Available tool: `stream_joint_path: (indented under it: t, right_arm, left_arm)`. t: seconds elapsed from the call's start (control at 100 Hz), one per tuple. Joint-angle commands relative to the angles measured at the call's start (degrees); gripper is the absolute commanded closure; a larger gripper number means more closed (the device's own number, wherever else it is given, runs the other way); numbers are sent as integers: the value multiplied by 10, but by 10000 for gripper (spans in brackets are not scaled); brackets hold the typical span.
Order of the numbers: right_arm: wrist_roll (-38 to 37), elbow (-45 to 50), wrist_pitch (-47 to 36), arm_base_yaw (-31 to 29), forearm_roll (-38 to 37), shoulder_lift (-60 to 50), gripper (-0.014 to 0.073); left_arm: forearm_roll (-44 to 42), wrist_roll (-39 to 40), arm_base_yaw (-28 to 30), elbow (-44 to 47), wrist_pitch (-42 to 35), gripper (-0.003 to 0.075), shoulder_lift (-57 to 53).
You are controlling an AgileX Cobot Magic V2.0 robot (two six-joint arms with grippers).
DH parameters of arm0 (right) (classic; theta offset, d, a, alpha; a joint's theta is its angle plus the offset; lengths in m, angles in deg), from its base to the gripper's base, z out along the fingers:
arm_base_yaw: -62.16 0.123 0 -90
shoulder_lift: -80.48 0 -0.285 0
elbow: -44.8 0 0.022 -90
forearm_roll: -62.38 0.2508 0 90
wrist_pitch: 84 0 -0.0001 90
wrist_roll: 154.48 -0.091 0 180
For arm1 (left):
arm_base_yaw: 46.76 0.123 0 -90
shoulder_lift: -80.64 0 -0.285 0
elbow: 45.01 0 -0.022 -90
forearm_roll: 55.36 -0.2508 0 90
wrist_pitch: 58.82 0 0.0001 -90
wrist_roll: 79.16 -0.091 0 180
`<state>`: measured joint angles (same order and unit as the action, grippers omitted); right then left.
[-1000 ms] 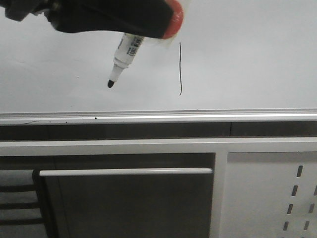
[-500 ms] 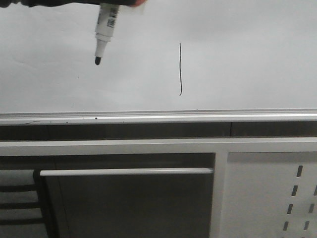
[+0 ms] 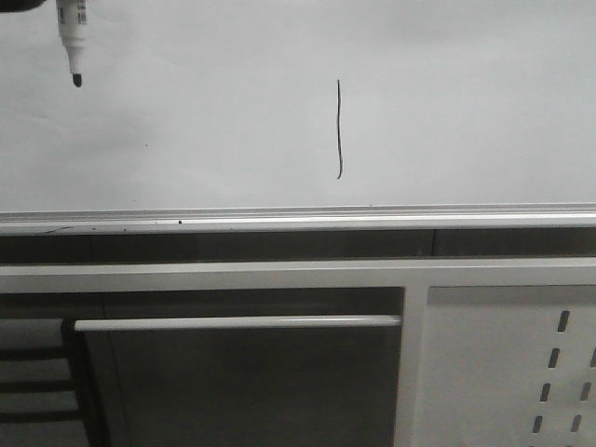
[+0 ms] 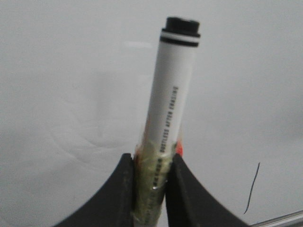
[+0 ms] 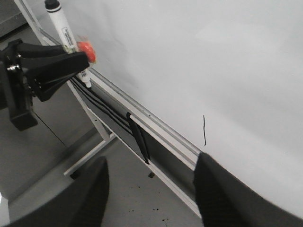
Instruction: Write number 1 on whiteboard
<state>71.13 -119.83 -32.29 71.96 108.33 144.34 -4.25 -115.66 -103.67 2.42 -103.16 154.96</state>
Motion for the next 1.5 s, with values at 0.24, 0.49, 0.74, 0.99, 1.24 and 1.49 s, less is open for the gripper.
stream_joint_path:
  t: [0.24, 0.49, 0.74, 0.99, 1.24, 1.49]
  right_arm:
    - [0, -13, -30, -4, 21, -8, 229]
    - [0, -13, -36, -4, 20, -8, 229]
    - [0, -13, -44, -4, 19, -8, 229]
    - [0, -13, -46, -4, 19, -5, 229]
    - [0, -13, -46, -4, 19, -5, 229]
    - [0, -13, -46, -4, 19, -5, 229]
  left_arm:
    - [-6, 2, 11, -45, -87, 741, 64]
    - [-38, 52, 57, -72, -54, 741, 92]
    - [-61, 75, 86, -73, -41, 741, 94]
    - [-69, 75, 100, -73, -35, 741, 94]
    - [-100, 75, 100, -73, -35, 736, 94]
    - [-101, 75, 100, -73, -31, 377, 94]
